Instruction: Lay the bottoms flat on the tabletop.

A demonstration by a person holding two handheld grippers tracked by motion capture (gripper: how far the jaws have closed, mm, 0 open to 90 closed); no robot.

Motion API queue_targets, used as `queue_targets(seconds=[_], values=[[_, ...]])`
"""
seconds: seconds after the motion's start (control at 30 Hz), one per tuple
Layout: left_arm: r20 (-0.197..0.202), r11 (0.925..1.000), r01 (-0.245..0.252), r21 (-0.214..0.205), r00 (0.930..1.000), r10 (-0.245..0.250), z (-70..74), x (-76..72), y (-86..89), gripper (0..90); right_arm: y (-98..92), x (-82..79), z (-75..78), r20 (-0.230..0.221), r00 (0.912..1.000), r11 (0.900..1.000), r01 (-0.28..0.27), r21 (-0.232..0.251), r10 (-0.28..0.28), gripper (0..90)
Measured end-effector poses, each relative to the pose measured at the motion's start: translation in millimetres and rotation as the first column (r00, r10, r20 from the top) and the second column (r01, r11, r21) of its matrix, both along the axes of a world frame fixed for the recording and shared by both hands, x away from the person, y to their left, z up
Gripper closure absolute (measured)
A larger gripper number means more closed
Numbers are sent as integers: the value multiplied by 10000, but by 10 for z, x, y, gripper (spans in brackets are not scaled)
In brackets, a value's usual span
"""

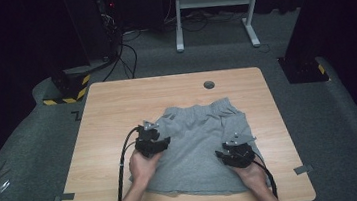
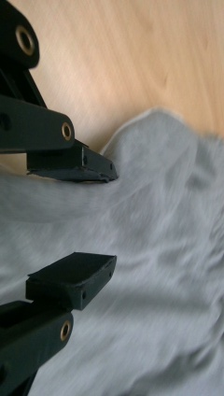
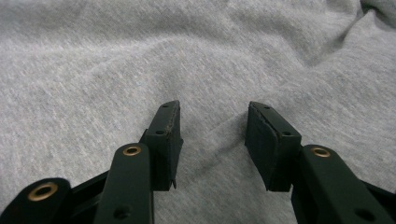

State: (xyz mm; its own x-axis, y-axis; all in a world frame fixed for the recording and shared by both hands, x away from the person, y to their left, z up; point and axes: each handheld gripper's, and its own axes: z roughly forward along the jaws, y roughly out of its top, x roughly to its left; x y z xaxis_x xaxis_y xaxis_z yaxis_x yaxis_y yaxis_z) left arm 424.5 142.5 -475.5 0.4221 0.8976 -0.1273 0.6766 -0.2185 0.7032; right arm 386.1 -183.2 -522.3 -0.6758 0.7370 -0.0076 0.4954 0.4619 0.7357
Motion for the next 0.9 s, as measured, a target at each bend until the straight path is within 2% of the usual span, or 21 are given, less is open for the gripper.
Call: queue_targets(seconds=[0.13, 0.23, 0.27, 0.3, 0.43, 0.5, 0.6, 0.67, 0.77, 0.83, 0.9], values=[[-107, 9978, -629, 186, 9979, 631, -46, 211, 46, 505, 0, -1, 0, 2, 10000, 10000, 3, -2, -3, 551], [-254, 9965, -746, 372, 9968, 755, -85, 329, 32, 530, 0, -2, 0, 7, 10000, 10000, 5, -5, -5, 551], [-314, 9962, -862, 155, 9957, 867, -119, 373, 39, 538, 1, -2, 0, 10, 10000, 10000, 9, -9, -9, 551], [-353, 9955, -938, 163, 9949, 943, -139, 393, 43, 545, 0, -2, 0, 10, 10000, 10000, 10, -9, -10, 551], [-701, 9932, -1087, 407, 9913, 1114, -263, 476, 61, 570, 0, -2, -1, 22, 10000, 10000, 5, -13, -5, 551], [-749, 9943, -949, 481, 9923, 984, -297, 490, 68, 667, 1, -3, 0, 17, 10000, 10000, 14, -10, -14, 551], [-686, 9980, -557, 304, 9960, 577, -255, 454, 53, 848, 1, -3, -1, 27, 10000, 10000, 8, -21, -8, 551], [-589, 9998, -126, 175, 9982, 136, -196, 394, 35, 862, 1, -3, -1, 28, 10000, 10000, 8, -21, -8, 551], [-103, 9985, 546, -32, 9985, -546, -62, 255, -20, 865, 2, -4, -1, 33, 10000, 10000, 8, -26, -8, 551], [376, 9948, 1018, -80, 9941, -1014, 60, 117, -77, 865, 3, -4, -1, 36, 10000, 10000, 13, -24, -13, 551], [745, 9858, 1680, -47, 9831, -1672, 165, -50, -163, 865, 4, -5, -1, 45, 10000, 10000, 14, -28, -14, 551]])
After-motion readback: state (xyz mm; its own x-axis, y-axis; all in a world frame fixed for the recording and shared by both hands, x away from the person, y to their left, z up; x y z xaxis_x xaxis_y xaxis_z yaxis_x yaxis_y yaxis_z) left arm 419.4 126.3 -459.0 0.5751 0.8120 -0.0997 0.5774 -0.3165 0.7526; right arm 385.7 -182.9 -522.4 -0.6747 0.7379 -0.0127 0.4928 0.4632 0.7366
